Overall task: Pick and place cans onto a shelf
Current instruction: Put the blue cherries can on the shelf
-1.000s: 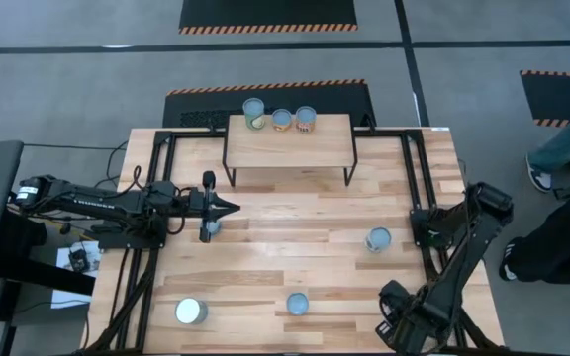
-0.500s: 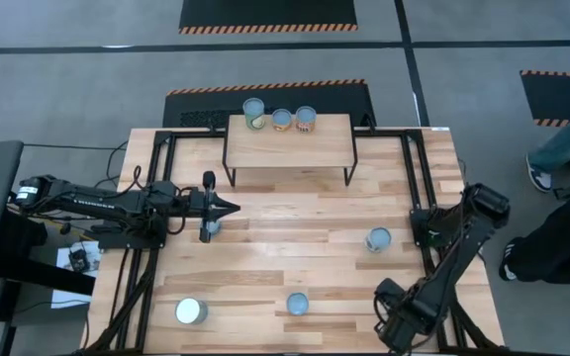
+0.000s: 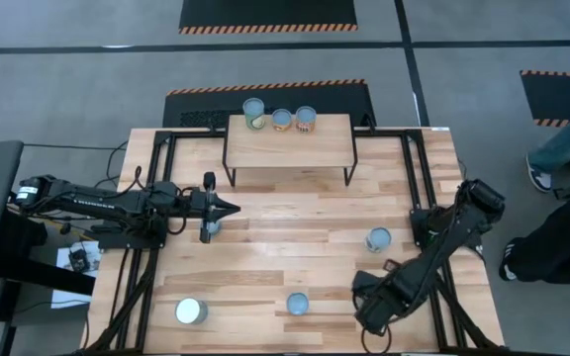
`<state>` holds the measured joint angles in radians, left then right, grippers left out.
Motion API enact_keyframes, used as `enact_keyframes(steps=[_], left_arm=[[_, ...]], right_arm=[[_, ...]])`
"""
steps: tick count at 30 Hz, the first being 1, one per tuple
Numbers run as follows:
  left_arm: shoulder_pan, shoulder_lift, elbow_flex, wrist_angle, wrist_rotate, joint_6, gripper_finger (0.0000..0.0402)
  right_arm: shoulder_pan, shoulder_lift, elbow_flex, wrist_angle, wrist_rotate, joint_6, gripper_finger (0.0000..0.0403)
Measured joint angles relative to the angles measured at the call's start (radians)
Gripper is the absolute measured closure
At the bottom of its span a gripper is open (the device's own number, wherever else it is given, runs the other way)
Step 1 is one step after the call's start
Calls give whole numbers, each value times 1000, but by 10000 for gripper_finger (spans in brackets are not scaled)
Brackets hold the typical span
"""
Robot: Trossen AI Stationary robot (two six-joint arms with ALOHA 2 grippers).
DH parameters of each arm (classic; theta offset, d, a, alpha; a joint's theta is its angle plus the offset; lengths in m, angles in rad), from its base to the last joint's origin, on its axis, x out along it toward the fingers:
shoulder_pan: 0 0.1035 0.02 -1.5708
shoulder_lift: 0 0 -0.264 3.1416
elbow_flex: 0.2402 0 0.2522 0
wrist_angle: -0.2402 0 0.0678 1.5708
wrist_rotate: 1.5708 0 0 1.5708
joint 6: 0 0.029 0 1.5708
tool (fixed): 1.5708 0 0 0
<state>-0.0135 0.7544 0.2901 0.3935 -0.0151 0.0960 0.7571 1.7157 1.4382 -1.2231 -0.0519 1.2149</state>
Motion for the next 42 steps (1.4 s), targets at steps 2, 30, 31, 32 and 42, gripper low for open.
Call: enact_keyframes(steps=[2,30,31,32,42], left_arm=[[0,0,0,0,0,0,393],[0,0,0,-16,0,-4,393],[0,0,0,-14,1,-11,393],[0,0,0,-8,1,-21,393],[2,-5,0,42,3,-49,393]], right_arm=[[-30,0,36,-4,36,-106,392],[-618,111,78,89,228,-1456,392],[-620,123,78,86,241,-1466,393],[-621,132,78,78,253,-1474,394],[-623,151,78,61,287,-1432,378]])
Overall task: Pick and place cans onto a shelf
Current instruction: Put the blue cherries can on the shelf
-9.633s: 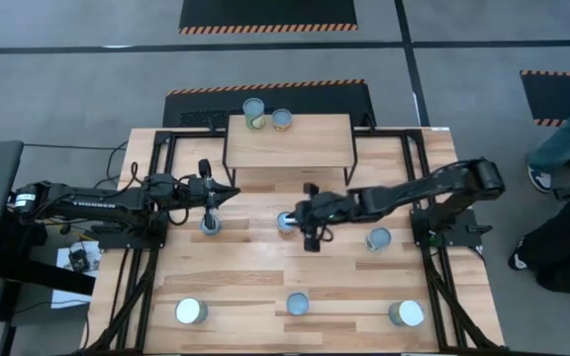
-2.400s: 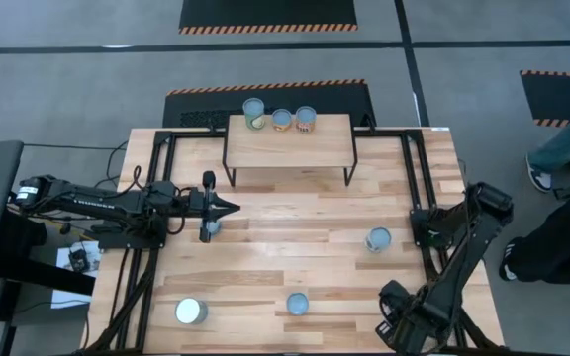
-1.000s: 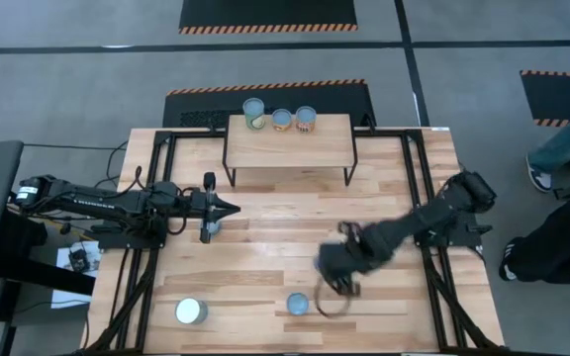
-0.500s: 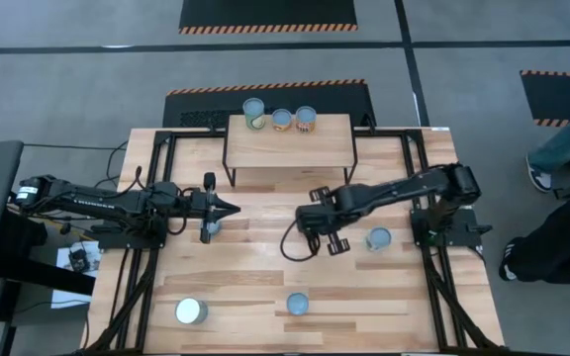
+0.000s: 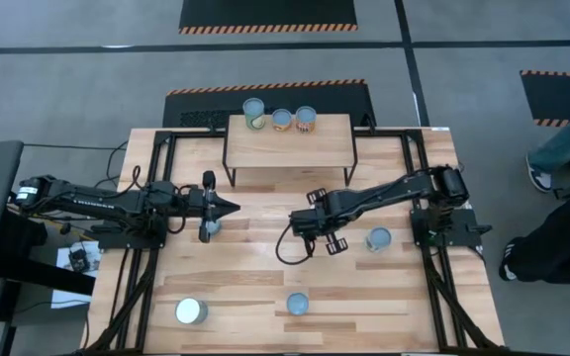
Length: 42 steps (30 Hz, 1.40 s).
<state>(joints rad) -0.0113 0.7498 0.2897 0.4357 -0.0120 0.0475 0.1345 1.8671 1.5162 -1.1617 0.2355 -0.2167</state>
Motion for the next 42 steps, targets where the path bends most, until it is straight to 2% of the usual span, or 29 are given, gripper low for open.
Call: enact_keyframes(steps=[4,9,17,21,28,30,34,36,42], left_arm=[[0,0,0,-11,0,-1,393],[0,2,0,-33,0,27,393],[0,3,0,-43,6,21,393],[0,3,0,-60,8,11,393],[0,3,0,-52,7,11,393],[0,3,0,-52,7,11,393],[0,3,0,-48,7,11,393],[0,3,0,-45,7,11,393],[0,3,0,-35,6,11,393]], right_arm=[[8,0,0,-7,17,38,347],[28,-16,0,-38,133,126,307],[91,-147,-14,-38,134,326,276],[144,-250,-135,175,134,367,297],[189,-420,-452,671,163,369,389],[186,-448,-531,828,164,369,393],[168,-459,-663,1138,163,398,371],[153,-452,-686,1170,166,446,362],[115,-391,-687,1090,213,574,331]])
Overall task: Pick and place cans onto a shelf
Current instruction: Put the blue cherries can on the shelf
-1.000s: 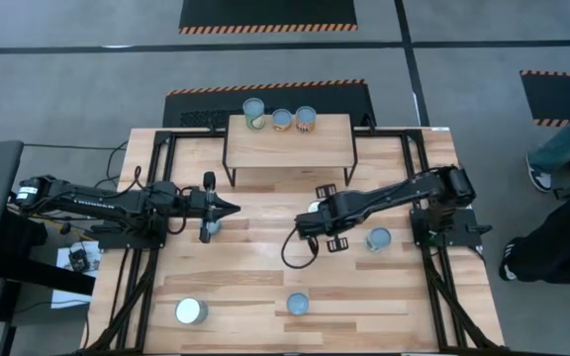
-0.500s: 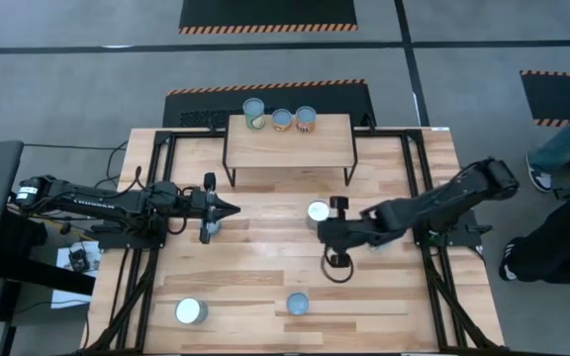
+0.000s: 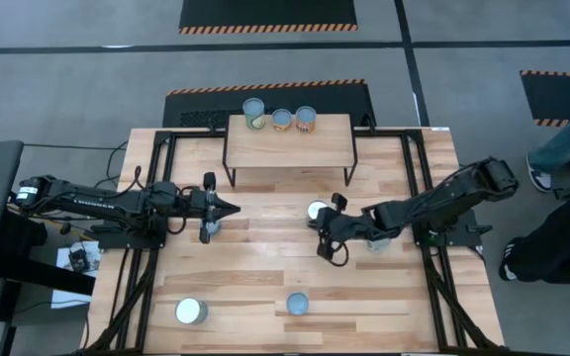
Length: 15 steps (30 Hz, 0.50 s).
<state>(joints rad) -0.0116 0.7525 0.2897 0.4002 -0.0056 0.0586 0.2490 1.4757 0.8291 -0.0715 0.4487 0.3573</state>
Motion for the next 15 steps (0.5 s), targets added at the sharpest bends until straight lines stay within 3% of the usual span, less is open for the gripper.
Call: enact_keyframes(steps=[5,9,15], left_arm=[[0,0,0,0,-1,0,393],[0,0,0,-1,-4,7,393],[0,0,0,-1,-7,5,393]], right_arm=[[-21,54,2,-18,4,11,289],[-23,84,3,-26,64,-19,261],[0,89,41,-79,105,-42,248]])
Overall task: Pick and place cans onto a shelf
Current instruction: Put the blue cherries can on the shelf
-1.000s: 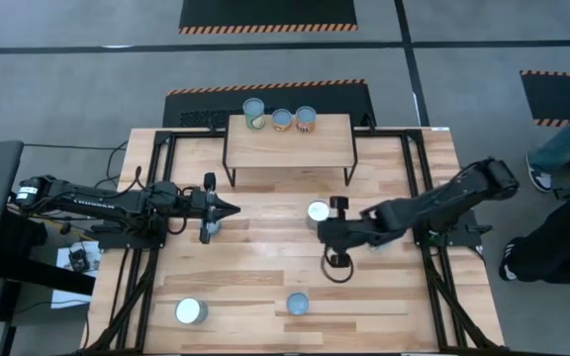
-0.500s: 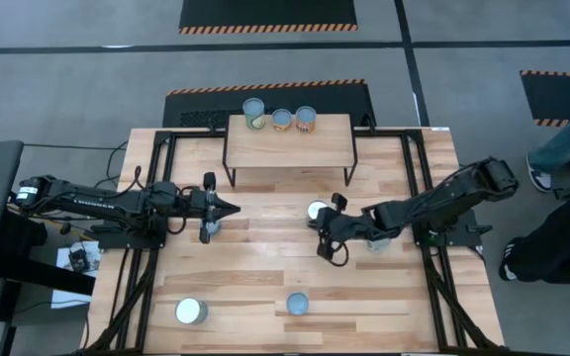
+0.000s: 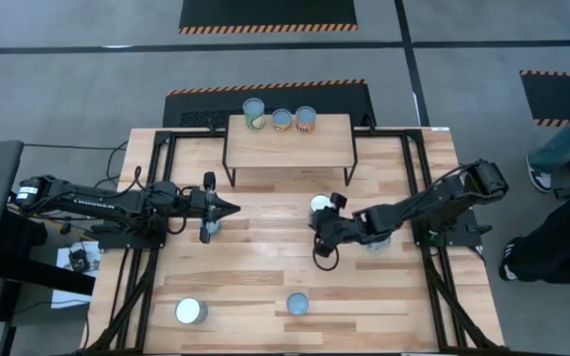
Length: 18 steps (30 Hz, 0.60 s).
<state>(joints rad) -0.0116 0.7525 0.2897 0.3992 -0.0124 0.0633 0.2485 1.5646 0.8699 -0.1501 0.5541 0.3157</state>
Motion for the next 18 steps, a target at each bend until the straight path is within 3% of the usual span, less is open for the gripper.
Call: enact_keyframes(steps=[7,13,18], left_arm=[[0,0,0,-9,0,-2,393],[0,0,0,-22,0,-4,393],[0,0,0,-24,-1,-4,393]], right_arm=[[25,0,49,-148,103,-10,250],[-23,0,49,-210,102,23,253],[-47,0,49,-213,62,27,287]])
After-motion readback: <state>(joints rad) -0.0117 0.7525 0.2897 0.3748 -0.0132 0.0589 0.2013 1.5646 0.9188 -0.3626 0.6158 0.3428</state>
